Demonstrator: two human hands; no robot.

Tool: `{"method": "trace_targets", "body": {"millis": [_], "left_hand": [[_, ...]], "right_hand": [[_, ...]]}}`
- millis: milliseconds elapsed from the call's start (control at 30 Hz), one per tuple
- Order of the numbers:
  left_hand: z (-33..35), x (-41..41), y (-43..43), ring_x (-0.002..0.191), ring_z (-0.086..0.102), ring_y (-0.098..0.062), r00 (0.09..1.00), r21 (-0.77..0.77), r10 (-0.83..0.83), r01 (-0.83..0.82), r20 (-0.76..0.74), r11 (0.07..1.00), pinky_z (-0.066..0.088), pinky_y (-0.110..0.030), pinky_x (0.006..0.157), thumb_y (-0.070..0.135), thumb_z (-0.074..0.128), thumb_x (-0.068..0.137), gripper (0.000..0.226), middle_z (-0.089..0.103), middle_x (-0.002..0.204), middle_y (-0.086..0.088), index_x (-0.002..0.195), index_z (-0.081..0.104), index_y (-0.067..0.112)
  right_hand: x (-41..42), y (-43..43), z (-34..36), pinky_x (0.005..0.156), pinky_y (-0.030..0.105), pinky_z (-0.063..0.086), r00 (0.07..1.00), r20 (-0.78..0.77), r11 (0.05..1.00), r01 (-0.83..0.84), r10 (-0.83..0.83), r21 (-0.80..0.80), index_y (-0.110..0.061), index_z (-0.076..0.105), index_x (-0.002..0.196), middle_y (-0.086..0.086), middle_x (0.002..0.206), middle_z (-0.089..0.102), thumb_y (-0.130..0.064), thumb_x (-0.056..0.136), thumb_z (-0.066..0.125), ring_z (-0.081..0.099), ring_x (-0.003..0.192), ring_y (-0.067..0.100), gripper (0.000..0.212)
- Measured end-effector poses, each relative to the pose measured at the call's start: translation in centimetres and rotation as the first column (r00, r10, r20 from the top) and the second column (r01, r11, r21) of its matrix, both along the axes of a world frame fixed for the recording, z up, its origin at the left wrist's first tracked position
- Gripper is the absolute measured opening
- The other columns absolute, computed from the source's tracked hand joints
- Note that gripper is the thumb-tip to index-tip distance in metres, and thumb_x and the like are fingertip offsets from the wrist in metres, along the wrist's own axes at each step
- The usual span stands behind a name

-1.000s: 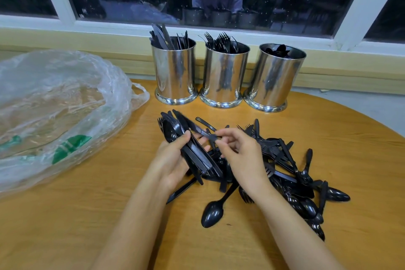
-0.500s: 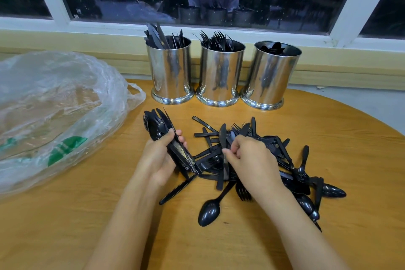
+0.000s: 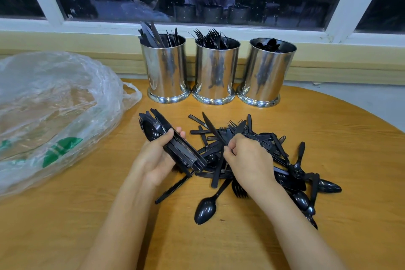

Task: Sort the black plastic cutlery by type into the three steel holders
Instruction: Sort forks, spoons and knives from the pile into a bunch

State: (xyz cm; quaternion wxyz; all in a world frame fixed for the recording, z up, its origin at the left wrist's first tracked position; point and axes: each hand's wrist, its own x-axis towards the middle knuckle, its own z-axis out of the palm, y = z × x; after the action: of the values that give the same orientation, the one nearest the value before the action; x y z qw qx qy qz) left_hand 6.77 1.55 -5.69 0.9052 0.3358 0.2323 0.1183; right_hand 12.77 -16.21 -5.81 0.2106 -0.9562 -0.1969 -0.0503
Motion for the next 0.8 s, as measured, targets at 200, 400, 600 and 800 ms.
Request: {"method": "trace_targets", "body": {"millis": [200, 400, 600, 800], "left_hand": [[0.2, 0.0, -0.7, 0.096, 0.073, -0.028, 0.998, -0.040, -0.043, 0.045, 0.039, 0.998, 0.052, -0.046, 0.089, 0.001, 0.045, 0.099, 0.017, 0.073, 0.104, -0.019, 0.114, 0.049, 0.009], [0.3, -0.2, -1.2, 0.106, 0.070, -0.027, 0.983, 0.052, -0.155, 0.151, 0.094, 0.987, 0.057, -0.045, 0.087, 0.005, 0.044, 0.100, 0.024, 0.070, 0.116, -0.017, 0.122, 0.053, 0.005], [-0.1, 0.0, -1.0, 0.087, 0.072, -0.019, 0.998, 0.066, -0.069, 0.068, 0.006, 0.995, 0.056, -0.037, 0.074, 0.007, 0.053, 0.097, 0.018, 0.073, 0.093, -0.009, 0.112, 0.062, 0.002], [-0.2, 0.1, -1.0, 0.068, 0.059, -0.013, 0.995, 0.011, -0.075, 0.075, 0.063, 0.997, 0.049, -0.035, 0.076, 0.005, 0.049, 0.099, 0.011, 0.062, 0.076, -0.003, 0.091, 0.056, 0.008]], "right_hand": [[0.2, 0.3, 0.6, 0.064, 0.009, 0.045, 0.988, -0.099, 0.783, -0.034, 0.122, 0.621, -0.023, 0.064, 0.097, -0.013, 0.076, 0.059, -0.015, 0.093, 0.062, 0.054, 0.068, -0.008, 0.009], [-0.9, 1.3, 0.1, 0.065, 0.023, 0.056, 0.950, -0.192, 0.752, -0.063, 0.248, 0.657, -0.029, 0.069, 0.082, -0.008, 0.073, 0.067, -0.019, 0.083, 0.074, 0.063, 0.068, 0.005, 0.012], [-1.1, 1.5, -0.1, 0.067, 0.025, 0.057, 0.924, -0.184, 0.757, -0.149, 0.336, 0.637, -0.024, 0.072, 0.081, -0.007, 0.076, 0.068, -0.022, 0.083, 0.075, 0.063, 0.071, 0.008, 0.004], [-0.5, 0.7, 0.4, 0.061, 0.023, 0.057, 0.940, -0.160, 0.760, -0.135, 0.300, 0.636, -0.029, 0.069, 0.079, -0.008, 0.074, 0.066, -0.020, 0.086, 0.071, 0.063, 0.068, 0.008, 0.011]]}}
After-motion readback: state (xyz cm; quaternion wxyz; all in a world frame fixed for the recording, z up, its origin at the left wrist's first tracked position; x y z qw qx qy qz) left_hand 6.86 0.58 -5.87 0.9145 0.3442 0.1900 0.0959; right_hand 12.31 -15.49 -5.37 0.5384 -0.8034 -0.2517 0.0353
